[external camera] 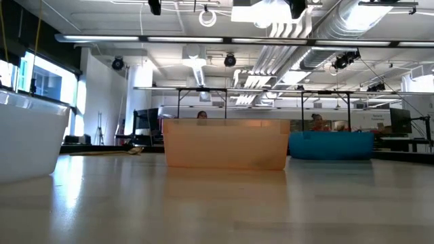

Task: Sort silverware by color (type)
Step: Put the top left black spoon into the orange bin

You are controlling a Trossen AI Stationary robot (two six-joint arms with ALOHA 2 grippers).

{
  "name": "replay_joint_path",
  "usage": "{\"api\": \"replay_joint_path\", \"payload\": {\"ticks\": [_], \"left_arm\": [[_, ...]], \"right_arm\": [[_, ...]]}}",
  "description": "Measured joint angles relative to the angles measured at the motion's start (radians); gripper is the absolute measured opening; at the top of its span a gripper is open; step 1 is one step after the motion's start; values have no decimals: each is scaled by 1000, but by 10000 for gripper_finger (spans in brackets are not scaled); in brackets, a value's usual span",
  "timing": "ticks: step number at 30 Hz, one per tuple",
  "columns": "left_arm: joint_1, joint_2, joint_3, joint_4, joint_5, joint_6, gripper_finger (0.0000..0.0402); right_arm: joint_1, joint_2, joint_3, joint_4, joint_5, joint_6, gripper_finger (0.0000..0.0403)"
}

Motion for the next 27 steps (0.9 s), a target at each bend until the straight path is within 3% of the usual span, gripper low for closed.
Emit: {"api": "replay_joint_path", "payload": {"ticks": [7, 16, 27], "left_arm": [[0, 38, 1, 5, 40, 0, 0], [6, 191, 22, 134, 40, -40, 0], [15, 257, 81, 125, 50, -35, 0]], "right_arm": [[20, 104, 10, 147, 14, 69, 108], [17, 313, 160, 178, 19, 43, 108], [17, 355, 209, 164, 18, 51, 106]]}}
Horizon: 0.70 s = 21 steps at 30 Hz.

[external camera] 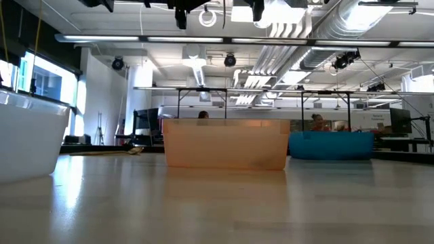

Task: Sort silverware by color (type)
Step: Put the top left black spoon into the orange bin

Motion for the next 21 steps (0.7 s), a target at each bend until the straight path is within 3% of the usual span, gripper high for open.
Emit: {"api": "replay_joint_path", "payload": {"ticks": [3, 9, 15, 21], "left_arm": [[1, 0, 0, 0, 0, 7, 0], [6, 0, 0, -4, -1, 6, 0], [6, 0, 0, -5, -3, 7, 11], [6, -2, 0, 0, -9, 8, 69]], "right_arm": [[0, 0, 0, 1, 0, 3, 88], [0, 0, 0, -22, 3, 47, 9], [0, -1, 0, -27, 1, 47, 5], [-1, -1, -1, -36, 0, 44, 4]]}}
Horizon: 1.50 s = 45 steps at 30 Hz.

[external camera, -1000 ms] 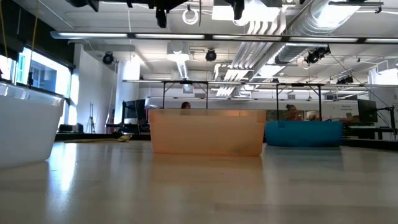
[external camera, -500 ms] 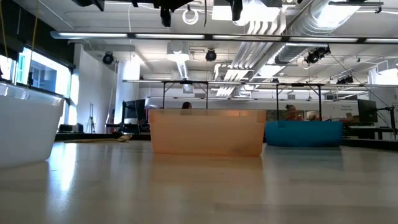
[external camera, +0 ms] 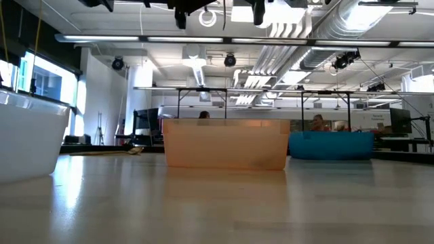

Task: Sort silverware by color (type)
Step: Put the top left black spoon into the orange bin

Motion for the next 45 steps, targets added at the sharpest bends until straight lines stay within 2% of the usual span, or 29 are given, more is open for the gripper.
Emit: {"api": "replay_joint_path", "payload": {"ticks": [3, 6, 10, 14, 18, 22, 28, 32, 45], "left_arm": [[1, -13, 0, -45, -2, -6, 104], [1, -59, 0, -157, -2, 6, 135], [14, -176, 0, -341, -3, 26, 161], [43, -317, 0, -472, -32, 17, 169], [58, -420, -10, -467, -33, 18, 167], [58, -479, -78, -413, -33, -2, 162], [58, -510, -167, -350, -32, -70, 161], [58, -510, -173, -344, -32, -70, 161], [58, -510, -173, -344, -41, -62, 161]], "right_arm": [[-8, -9, 0, -12, -1, -3, 3], [-26, -45, 0, -59, -1, -34, 2], [-58, -120, 0, -166, -1, -61, 2], [-79, -199, -1, -289, 0, -83, 1], [-80, -254, -1, -399, 18, -89, 1], [-69, -288, -5, -482, 79, -92, 1], [-68, -385, -159, -369, 80, -41, 1], [-53, -442, -255, -193, 66, -34, 0], [-44, -438, -269, -157, 31, -18, 0]]}}
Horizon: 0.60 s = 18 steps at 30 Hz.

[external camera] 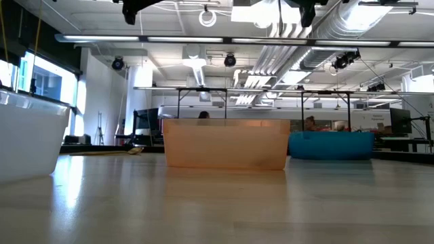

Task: Sort silverware by color (type)
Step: Put the top left black spoon into the orange bin

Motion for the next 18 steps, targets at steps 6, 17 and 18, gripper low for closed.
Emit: {"api": "replay_joint_path", "payload": {"ticks": [6, 17, 18], "left_arm": [[0, 0, 0, 0, -5, -1, 161], [0, 0, 1, 0, -5, -1, 161], [0, 0, 1, 0, -5, -1, 161]], "right_arm": [[0, 0, 0, 2, -3, 0, 0], [0, 5, 0, 5, -18, 20, 0], [0, 13, 2, 7, -17, 25, 0]]}}
